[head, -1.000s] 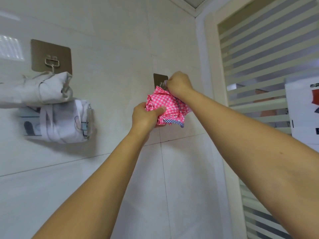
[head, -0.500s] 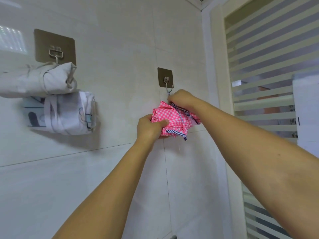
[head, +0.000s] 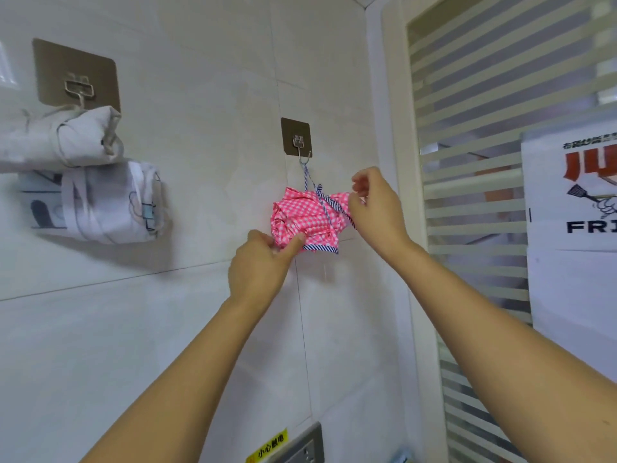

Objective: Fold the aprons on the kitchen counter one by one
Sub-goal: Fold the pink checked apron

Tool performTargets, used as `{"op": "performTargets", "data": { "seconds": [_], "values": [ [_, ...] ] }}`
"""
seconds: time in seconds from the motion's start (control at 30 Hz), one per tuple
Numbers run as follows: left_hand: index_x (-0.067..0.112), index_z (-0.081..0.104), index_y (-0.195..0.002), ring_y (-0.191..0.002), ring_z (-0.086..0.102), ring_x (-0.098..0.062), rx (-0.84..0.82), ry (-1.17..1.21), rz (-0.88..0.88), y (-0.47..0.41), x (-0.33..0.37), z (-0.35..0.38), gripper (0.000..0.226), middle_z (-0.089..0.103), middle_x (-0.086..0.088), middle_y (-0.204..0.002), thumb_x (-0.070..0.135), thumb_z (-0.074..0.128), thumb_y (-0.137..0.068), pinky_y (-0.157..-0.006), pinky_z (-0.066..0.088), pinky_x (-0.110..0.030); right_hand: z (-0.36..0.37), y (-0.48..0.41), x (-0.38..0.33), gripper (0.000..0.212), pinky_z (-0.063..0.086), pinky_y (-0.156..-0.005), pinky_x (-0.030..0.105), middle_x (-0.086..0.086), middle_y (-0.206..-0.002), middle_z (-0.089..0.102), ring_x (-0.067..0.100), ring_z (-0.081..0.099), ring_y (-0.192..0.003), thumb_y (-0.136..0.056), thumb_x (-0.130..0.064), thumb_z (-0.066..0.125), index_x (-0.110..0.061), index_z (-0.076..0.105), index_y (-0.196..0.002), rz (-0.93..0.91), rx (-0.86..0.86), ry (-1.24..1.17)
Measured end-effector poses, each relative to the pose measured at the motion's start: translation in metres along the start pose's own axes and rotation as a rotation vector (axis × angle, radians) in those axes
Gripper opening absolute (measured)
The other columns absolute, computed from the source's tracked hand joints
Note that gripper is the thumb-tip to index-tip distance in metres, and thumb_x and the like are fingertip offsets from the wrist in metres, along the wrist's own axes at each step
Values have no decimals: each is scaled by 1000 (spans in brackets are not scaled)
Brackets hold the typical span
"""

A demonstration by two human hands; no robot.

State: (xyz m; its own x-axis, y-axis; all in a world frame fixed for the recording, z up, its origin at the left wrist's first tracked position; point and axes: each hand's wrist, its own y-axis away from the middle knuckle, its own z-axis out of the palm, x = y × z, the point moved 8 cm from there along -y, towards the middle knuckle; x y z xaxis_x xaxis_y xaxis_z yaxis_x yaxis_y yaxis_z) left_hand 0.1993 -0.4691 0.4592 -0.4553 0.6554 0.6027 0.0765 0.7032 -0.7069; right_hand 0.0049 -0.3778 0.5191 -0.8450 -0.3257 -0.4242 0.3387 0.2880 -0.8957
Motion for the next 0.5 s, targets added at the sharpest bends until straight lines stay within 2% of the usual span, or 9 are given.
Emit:
{"op": "performTargets", "data": {
  "seconds": [0.07,0.17,0.23,0.33,0.4,0.5],
  "values": [
    [9,57,-86,-75,59,-22,-43,-173,22,18,-11,4,62,63,-1,-79,70,47,-84,-65,45,-34,-17,31,-6,22,43,-75,20,-3,-102,57,11,55,-89,-90,-7,53,-13,50,-111,-46,92,-84],
    [15,52,-74,-70,57,-19,-172,-194,68,60,-31,21,47,59,2,-71,60,50,-89,-61,45,-32,-25,85,2,16,46,-67,23,-8,-83,56,12,58,-72,-92,-12,53,-21,47,-104,-9,85,-159],
    [21,41,-68,-61,49,-14,-243,-144,82,98,-45,32,41,50,6,-64,55,54,-89,-55,36,-29,-24,125,19,10,43,-59,26,-6,-69,55,14,58,-60,-94,-21,53,-22,47,-102,68,11,-123],
    [22,34,-66,-53,39,-10,-370,-49,48,155,-71,53,43,42,7,-58,50,57,-89,-52,29,-27,-19,188,51,8,33,-49,18,-5,-51,44,9,46,-48,-97,-30,51,-24,48,-100,148,-117,-20],
    [21,36,-66,-54,41,-8,-456,-16,3,194,-91,71,42,44,8,-58,47,60,-88,-52,30,-26,-16,235,79,11,33,-47,20,-4,-51,45,9,44,-46,-98,-33,48,-24,48,-103,239,-230,92],
    [21,43,-75,-58,48,-7,-573,-23,-70,249,-120,96,34,51,5,-62,47,61,-87,-53,33,-24,-22,305,122,17,41,-51,26,-2,-57,54,10,51,-51,-98,-35,47,-22,49,-108,397,-363,265]
  ]
}}
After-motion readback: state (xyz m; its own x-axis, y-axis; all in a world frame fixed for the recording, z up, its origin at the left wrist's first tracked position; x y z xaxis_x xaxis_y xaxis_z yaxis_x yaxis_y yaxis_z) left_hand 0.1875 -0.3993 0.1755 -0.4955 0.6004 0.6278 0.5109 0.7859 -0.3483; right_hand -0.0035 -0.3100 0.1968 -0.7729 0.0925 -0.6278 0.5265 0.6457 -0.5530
